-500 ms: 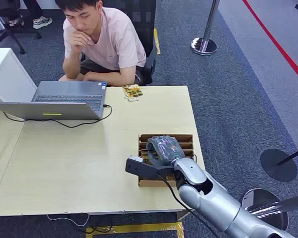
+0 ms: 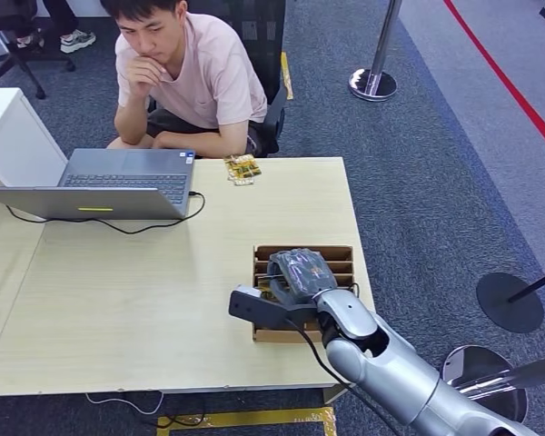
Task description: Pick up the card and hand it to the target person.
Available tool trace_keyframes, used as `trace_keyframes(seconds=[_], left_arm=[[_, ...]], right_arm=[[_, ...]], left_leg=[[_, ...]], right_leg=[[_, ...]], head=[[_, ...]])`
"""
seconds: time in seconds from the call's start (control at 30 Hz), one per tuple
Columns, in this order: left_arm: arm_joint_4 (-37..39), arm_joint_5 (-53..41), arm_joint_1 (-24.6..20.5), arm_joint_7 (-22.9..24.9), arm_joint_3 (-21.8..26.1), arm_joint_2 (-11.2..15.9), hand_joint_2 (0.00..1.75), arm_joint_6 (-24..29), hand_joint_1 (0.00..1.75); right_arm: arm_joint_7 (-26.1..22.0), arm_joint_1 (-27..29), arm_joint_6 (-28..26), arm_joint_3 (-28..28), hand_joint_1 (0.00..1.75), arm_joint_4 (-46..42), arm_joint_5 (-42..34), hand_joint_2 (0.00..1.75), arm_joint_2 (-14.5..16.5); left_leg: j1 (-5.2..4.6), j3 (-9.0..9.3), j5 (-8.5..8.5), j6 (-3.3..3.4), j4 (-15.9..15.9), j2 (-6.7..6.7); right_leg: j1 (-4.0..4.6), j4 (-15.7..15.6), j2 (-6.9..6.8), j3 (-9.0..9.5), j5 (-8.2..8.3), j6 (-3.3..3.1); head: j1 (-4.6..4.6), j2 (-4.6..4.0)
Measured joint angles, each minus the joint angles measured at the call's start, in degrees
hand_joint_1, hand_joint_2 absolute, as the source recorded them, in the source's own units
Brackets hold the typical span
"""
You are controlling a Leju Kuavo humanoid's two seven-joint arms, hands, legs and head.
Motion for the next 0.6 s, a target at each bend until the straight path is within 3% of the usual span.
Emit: trace_keyframes(seconds=[0.33,0.6], left_arm=[[0.01,0.00,0.00,-0.01,0.00,0.00,1.75,-0.38,0.00],[0.01,-0.73,0.01,-1.55,-0.02,0.00,1.75,-1.00,0.00]], right_arm=[[-0.02,0.00,0.00,-0.02,1.19,0.00,-0.01,1.75,0.00],[-0.02,0.00,0.00,-0.02,1.54,0.00,-0.01,1.75,0.00]], left_leg=[[0.00,0.00,0.00,0.00,0.00,0.00],[0.00,0.00,0.00,0.00,0.00,0.00]], right_leg=[[0.00,0.00,0.00,0.00,0.00,0.00],[0.00,0.00,0.00,0.00,0.00,0.00]], head=[[0.00,0.00],[0.00,0.00]])
